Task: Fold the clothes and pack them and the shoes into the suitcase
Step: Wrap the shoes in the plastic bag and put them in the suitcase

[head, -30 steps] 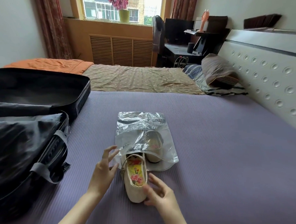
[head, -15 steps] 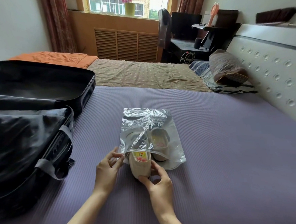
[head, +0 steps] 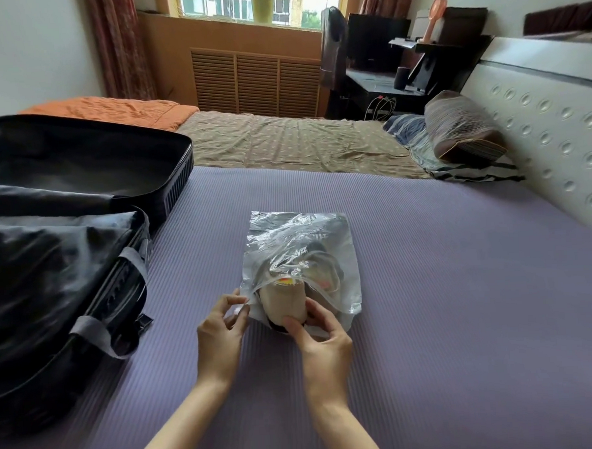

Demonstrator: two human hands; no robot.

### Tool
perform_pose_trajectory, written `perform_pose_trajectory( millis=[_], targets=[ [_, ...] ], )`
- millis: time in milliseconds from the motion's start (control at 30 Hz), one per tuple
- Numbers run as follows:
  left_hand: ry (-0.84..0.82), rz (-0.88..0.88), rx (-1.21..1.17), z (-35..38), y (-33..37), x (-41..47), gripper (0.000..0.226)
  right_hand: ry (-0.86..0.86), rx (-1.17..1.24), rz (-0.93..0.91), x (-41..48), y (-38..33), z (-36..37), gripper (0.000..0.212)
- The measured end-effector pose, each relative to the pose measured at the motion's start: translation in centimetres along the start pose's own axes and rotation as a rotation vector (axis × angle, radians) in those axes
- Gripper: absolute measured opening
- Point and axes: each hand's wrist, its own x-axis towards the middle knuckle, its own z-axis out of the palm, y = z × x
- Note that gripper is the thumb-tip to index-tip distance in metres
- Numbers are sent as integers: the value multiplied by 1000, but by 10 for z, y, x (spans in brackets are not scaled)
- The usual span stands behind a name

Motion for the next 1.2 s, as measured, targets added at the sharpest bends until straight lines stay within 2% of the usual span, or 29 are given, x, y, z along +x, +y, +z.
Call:
perform_pose_trajectory(
  millis=[167,367,467,567,700,767,867,900,1067,1200],
  targets=[
    [17,-30,0,2,0,-2,16,48,-73,-1,1,20,16,36],
    [-26,2,-10,-4,1,-8,25,128,-119,18,12,38,41,36],
    [-46,-4,-9,-3,1,-8,28,222,-243,-3,20,50,55,35],
    [-43,-16,24,-6,-4,-8,28,307,-498,-54,23,57,66,47],
    [-62,-122,29,-10,-12,-7,28,313,-549,-104,23,65,63,45],
    [-61,-202,-77,-10,-14,-6,26,284,-541,-122,21,69,56,40],
    [-28,-380,-402,-7,-10,-2,13,283,-557,-117,20,68,55,38],
    [-18,-426,-450,-7,-9,0,16,298,-573,-114,21,67,56,37],
    [-49,-452,-450,-7,-5,4,38,379,-636,-20,27,59,66,42],
    [-45,-461,-457,-8,-7,4,43,331,-639,16,26,56,66,47]
  ],
)
